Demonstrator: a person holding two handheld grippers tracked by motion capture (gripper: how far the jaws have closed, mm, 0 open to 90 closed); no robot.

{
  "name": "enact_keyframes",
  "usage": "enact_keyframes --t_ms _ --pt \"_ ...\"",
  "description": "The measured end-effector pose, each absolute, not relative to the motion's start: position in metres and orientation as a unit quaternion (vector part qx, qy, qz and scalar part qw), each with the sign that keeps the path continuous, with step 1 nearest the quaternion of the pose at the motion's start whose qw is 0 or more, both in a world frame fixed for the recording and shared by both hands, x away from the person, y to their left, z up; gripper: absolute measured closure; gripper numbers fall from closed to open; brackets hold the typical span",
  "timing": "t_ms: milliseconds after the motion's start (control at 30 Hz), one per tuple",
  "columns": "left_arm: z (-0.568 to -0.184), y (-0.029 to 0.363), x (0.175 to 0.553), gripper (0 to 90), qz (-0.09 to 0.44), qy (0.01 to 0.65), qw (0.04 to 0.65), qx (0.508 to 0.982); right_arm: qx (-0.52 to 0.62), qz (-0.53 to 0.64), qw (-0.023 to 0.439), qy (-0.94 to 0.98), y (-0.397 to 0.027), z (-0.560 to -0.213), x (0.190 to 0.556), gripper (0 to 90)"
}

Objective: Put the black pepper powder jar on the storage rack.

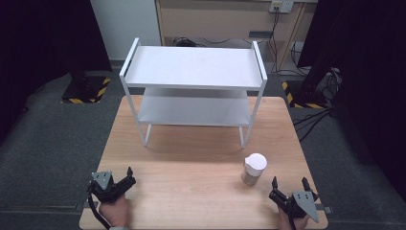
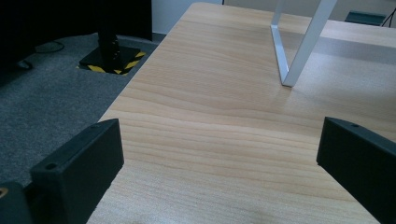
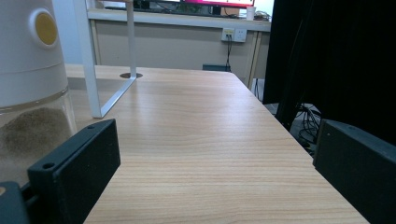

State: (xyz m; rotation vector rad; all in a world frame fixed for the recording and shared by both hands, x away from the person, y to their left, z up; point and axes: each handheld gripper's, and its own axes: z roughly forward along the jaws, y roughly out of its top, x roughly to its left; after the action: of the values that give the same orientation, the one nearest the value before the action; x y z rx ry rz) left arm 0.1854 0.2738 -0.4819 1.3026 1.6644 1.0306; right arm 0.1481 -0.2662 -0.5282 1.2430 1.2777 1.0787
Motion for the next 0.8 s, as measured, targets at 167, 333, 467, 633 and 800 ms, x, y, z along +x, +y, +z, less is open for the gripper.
enact_keyframes --t_ms 167,333,467,633,800 --pt "-0.4815 0.2735 0.1862 0.2 0.404 0.654 0.383 0.512 0.517 0.448 0.502 0.530 -0.2672 -0.5277 0.1488 0.7" --pt "-0.4813 0.2730 0.1864 0.1 0.405 0.653 0.382 0.513 0.516 0.450 0.502 0.529 -0.2676 -0.5280 0.1485 0.7" --pt "-0.4814 0.2730 0.1863 0.1 0.405 0.653 0.382 0.513 0.515 0.450 0.502 0.529 -0.2676 -0.5284 0.1484 0.7" --pt "-0.4818 0.2738 0.1855 0.2 0.404 0.653 0.385 0.511 0.514 0.448 0.504 0.530 -0.2670 -0.5286 0.1485 0.7" --pt "-0.4822 0.2749 0.1849 0.1 0.403 0.654 0.389 0.509 0.519 0.454 0.500 0.523 -0.2685 -0.5280 0.1478 0.6"
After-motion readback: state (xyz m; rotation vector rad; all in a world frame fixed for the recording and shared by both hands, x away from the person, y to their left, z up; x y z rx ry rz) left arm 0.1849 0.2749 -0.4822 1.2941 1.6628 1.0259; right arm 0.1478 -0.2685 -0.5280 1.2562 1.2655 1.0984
